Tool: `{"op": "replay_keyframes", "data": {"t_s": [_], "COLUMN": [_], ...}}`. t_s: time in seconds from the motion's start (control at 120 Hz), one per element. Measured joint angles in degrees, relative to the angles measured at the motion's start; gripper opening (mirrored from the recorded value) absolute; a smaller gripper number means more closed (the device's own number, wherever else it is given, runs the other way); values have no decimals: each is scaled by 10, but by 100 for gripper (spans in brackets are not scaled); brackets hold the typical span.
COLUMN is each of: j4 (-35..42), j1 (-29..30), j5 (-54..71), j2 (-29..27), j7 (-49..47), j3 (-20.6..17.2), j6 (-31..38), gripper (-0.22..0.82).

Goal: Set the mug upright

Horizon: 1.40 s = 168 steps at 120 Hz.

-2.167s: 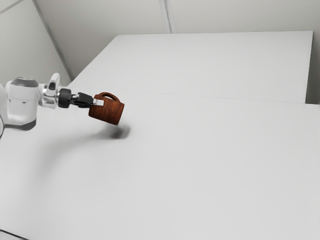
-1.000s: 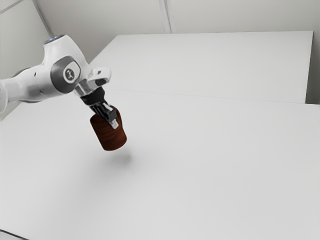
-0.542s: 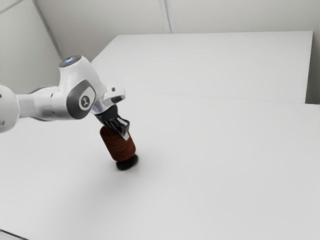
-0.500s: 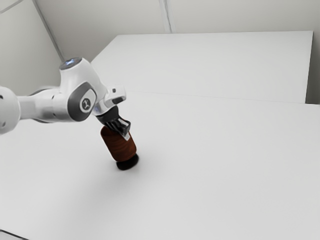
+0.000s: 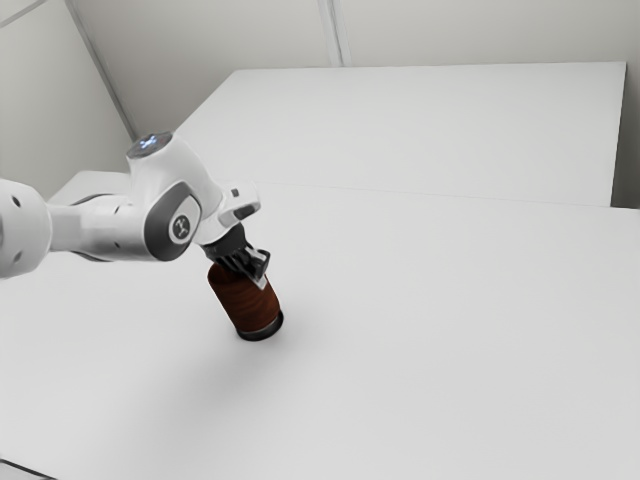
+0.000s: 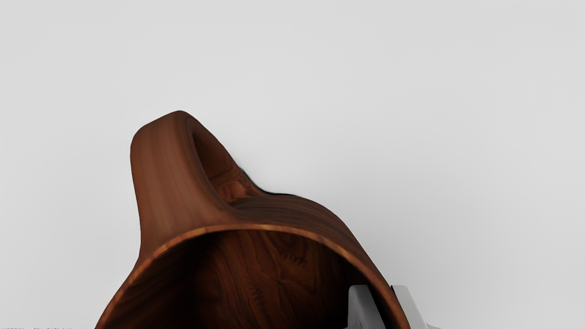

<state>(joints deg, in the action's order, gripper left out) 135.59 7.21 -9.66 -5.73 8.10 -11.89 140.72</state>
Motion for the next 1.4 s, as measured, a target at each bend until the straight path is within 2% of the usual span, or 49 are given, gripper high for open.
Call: {"op": "replay_keyframes", "data": {"t_s": [0.292, 0.342, 0.4, 0.658, 0.833, 1.1, 1.4], "j4": [0, 0, 0, -2, -8, -80, -215], "j1": [0, 0, -2, -7, -8, -4, 0], "j5": [0, -1, -4, -10, -11, -12, -11], "j2": [14, 15, 16, 4, -20, -24, 18], "j7": [-20, -22, -22, -18, -15, -13, -12], "j3": [-2, -3, -4, -6, -6, -6, 1], "j6": [4, 5, 4, 3, -5, -84, -223], "gripper": [-18, -15, -9, 32, 47, 55, 57]}}
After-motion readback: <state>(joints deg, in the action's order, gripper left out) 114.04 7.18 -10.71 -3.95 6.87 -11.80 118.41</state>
